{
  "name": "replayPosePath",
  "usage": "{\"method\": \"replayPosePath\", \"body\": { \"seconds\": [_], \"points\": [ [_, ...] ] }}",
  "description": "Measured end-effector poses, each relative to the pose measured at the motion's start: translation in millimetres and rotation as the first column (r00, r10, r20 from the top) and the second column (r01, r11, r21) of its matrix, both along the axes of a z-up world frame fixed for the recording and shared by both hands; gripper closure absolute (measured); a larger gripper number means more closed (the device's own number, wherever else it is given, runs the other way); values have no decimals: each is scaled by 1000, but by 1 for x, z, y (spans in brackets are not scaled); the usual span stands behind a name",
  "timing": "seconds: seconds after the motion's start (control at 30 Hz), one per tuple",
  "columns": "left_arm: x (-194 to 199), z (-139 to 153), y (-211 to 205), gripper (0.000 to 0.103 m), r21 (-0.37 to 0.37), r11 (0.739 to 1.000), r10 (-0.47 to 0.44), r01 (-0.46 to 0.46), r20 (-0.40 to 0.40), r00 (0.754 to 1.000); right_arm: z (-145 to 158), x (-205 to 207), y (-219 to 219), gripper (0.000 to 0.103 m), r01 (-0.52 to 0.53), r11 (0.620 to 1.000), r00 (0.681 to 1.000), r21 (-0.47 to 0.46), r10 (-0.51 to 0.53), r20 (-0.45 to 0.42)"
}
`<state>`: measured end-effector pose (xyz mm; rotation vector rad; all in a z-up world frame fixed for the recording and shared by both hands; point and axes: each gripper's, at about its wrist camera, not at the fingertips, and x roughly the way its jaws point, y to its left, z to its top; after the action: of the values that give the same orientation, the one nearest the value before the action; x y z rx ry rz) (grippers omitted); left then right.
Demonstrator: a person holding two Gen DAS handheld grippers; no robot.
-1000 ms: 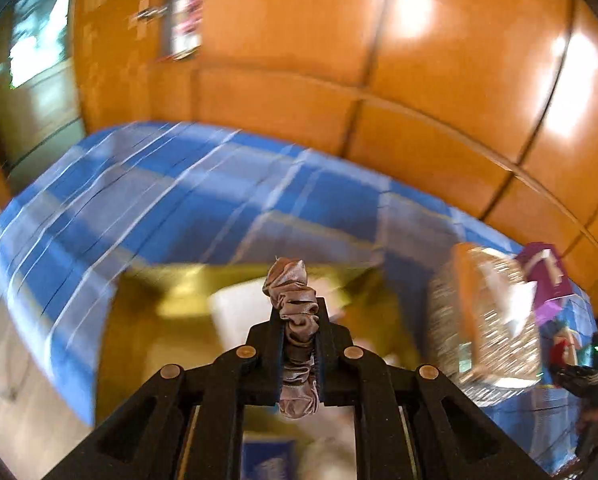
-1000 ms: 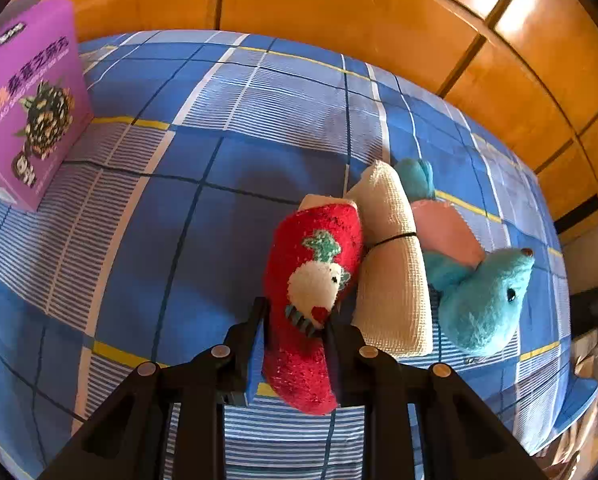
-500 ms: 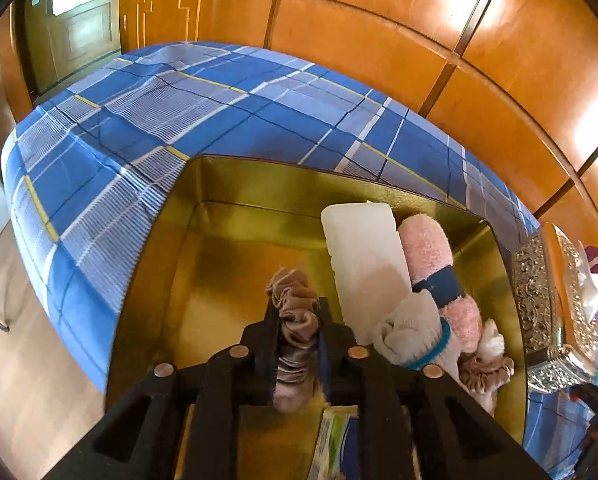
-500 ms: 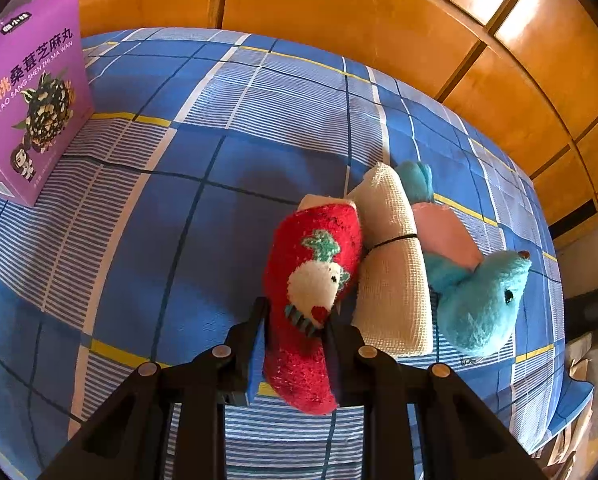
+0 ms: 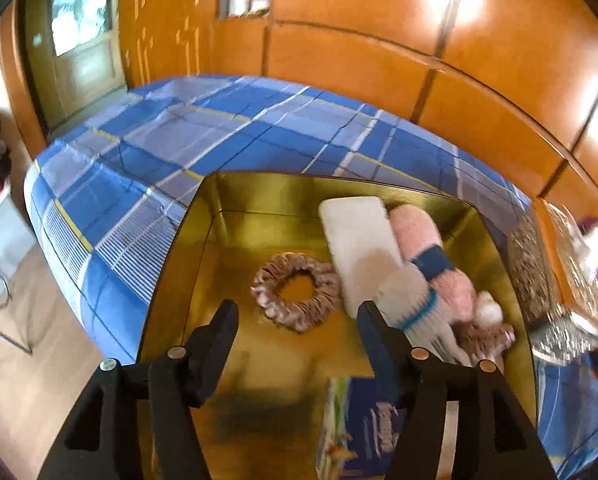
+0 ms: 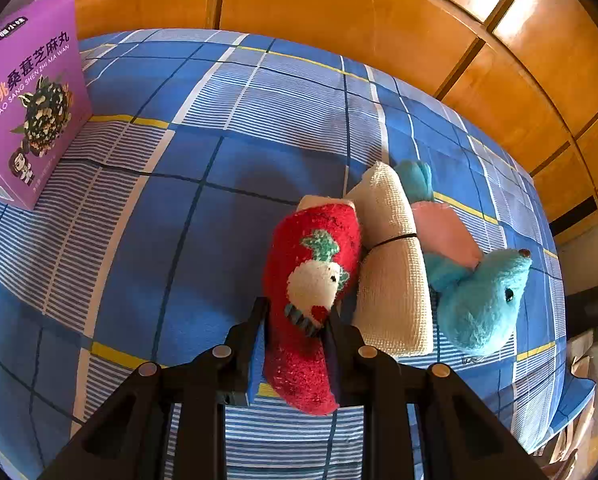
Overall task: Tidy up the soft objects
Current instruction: 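Grasp the red Christmas sock with the right tool and lift it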
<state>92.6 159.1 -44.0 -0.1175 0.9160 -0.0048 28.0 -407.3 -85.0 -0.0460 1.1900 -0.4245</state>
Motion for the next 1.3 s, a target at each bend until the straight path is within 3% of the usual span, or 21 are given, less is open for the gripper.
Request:
{"method": "replayPosePath", "body": {
  "seconds": [0.2, 0.57, 1.1, 1.3],
  "points": [
    [-35, 13, -24, 35, 43, 997, -63, 60, 78, 995, 0, 0, -2, 79, 2, 1000, 1000, 5, -2, 4],
    [-61, 11, -54, 25, 128, 987, -113, 101, 92, 989, -1, 0, -2, 78, 11, 1000, 1000, 13, -11, 7],
    [-68, 9, -57, 25, 127, 984, -135, 121, 106, 985, -3, 1, -8, 78, 26, 999, 1000, 35, -27, 14],
    [-71, 9, -60, 19, 140, 982, -140, 123, 114, 984, -2, 2, -8, 79, 40, 998, 999, 39, -41, 14]
  ]
}}
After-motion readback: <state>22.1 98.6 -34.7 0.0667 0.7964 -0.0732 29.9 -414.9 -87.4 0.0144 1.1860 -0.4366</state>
